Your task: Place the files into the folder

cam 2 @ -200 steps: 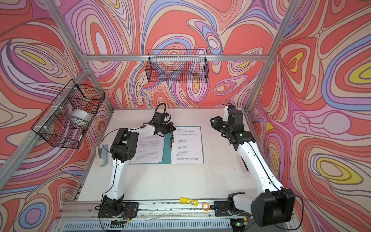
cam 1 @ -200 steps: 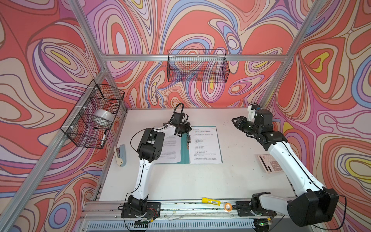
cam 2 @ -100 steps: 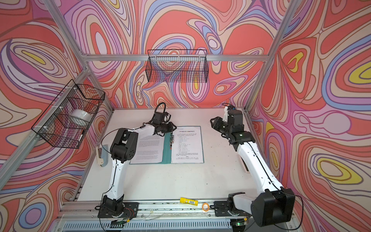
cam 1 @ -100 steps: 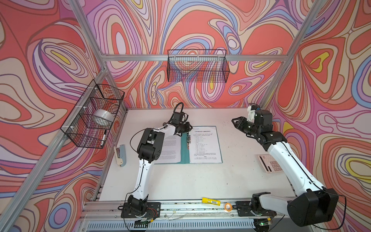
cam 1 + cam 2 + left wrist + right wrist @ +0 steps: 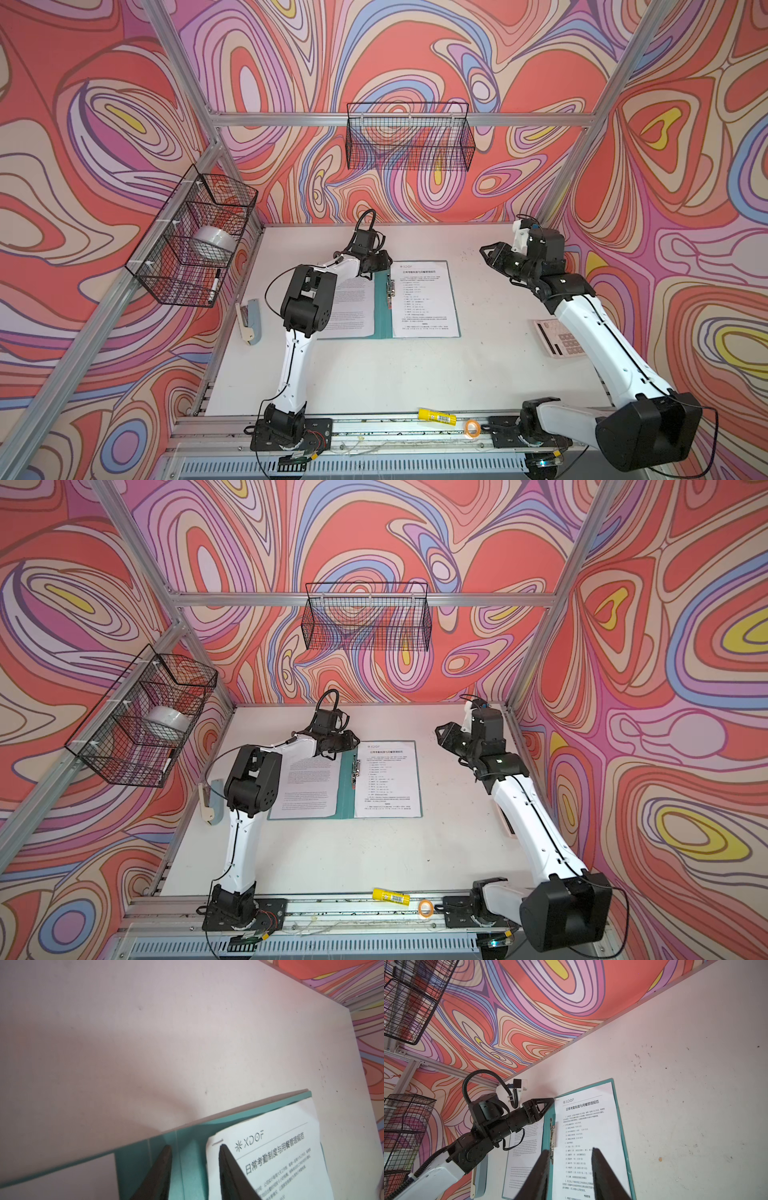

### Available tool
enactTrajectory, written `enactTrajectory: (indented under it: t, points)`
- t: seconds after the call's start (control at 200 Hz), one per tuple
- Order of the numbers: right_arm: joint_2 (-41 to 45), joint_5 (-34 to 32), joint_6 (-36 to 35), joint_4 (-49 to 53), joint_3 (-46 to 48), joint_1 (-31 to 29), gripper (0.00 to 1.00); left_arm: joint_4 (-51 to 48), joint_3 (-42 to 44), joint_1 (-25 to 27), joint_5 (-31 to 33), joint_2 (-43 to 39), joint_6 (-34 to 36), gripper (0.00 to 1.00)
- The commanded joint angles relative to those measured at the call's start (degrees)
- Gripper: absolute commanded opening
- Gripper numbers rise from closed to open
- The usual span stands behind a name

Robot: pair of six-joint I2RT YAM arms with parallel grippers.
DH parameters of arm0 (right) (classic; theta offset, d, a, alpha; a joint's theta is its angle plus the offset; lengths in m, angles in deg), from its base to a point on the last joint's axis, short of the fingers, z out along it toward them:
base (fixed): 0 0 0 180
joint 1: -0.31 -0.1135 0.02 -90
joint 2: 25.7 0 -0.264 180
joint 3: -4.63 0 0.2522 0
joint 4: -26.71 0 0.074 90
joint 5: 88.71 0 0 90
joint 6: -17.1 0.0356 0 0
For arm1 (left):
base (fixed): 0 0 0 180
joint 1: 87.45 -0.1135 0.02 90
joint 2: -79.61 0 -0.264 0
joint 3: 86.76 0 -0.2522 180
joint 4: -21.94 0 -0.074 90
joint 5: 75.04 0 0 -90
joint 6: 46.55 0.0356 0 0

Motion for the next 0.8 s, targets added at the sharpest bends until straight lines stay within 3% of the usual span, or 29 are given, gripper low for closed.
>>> enactTrajectory:
  t: [0.0, 0.24, 0.411, 0.661, 0.791]
  points:
    - [0.39, 0.41, -0.84, -0.61, 0.41, 0.22, 0.36, -3.16, -2.28, -1.24, 2.09, -2.18, 2.08, 0.4]
    - [-0.9, 2.62, -1.09, -1.39, -0.93, 0.17, 0.37, -0.73, -1.4, -2.94, 3.46, -8.44, 3.32, 0.51]
    - [-3.95, 2.54, -1.61, -0.47, -4.87, -2.95, 0.37, -6.32, -0.04, -5.2, 5.35, -16.95, 6.32, 0.59]
    - [-17.11, -7.14, -4.3, 3.02, -14.76, -17.69, 0.37, -12.94, 17.1, -11.15, 3.31, -34.59, 5.0, 0.62]
    - [-26.51, -7.34, -4.62, 2.3, -19.6, -22.48, 0.36, -10.86, 28.95, -12.33, 2.79, -42.6, 3.66, 0.61]
